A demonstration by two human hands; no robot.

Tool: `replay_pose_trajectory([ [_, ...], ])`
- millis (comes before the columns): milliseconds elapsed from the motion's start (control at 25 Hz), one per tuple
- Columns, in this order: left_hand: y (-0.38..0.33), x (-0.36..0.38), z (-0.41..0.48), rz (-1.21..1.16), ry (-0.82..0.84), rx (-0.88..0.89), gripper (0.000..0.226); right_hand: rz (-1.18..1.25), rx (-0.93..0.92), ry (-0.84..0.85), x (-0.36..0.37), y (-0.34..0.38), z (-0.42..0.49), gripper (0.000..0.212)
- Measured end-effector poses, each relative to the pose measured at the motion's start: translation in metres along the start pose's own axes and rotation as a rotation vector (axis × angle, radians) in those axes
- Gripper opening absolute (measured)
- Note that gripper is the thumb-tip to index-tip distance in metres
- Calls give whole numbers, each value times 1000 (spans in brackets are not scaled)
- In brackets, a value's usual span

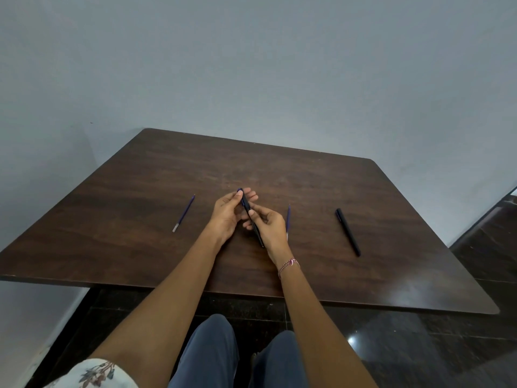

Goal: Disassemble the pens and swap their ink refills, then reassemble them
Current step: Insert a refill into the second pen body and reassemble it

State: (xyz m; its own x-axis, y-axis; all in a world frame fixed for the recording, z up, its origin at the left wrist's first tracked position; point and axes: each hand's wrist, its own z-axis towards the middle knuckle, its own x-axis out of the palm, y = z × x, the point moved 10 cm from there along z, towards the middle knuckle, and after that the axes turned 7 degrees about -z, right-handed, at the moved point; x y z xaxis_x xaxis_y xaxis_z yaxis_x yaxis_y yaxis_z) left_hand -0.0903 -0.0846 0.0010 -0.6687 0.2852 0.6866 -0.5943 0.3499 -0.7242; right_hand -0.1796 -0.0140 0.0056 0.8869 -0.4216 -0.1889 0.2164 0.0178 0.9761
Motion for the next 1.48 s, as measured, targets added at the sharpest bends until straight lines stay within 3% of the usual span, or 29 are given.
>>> replay_pose_trajectory([
  [400, -10, -5, 7, -136, 4, 88, 21, -275, -76, 16, 9, 8, 0, 21],
  [600, -16, -16, 3, -134, -129, 156, 19, -434, -112, 18, 12, 12, -3, 22],
  [760, -15, -20, 2, -80, -204, 163, 23, -464, -101, 30, 13, 12, -4, 21],
  [1040, -10, -23, 4, -245, -226, 96, 26, -486, -120, 78, 22, 17, -7, 17],
  [1240, -14, -19, 1, -216, -210, 138, 23, -442, -111, 40, 17, 17, -7, 16],
  [1480, -29, -23, -7, 18, -238, 258, 21, -442, -131, -122, -2, 22, -11, 19],
])
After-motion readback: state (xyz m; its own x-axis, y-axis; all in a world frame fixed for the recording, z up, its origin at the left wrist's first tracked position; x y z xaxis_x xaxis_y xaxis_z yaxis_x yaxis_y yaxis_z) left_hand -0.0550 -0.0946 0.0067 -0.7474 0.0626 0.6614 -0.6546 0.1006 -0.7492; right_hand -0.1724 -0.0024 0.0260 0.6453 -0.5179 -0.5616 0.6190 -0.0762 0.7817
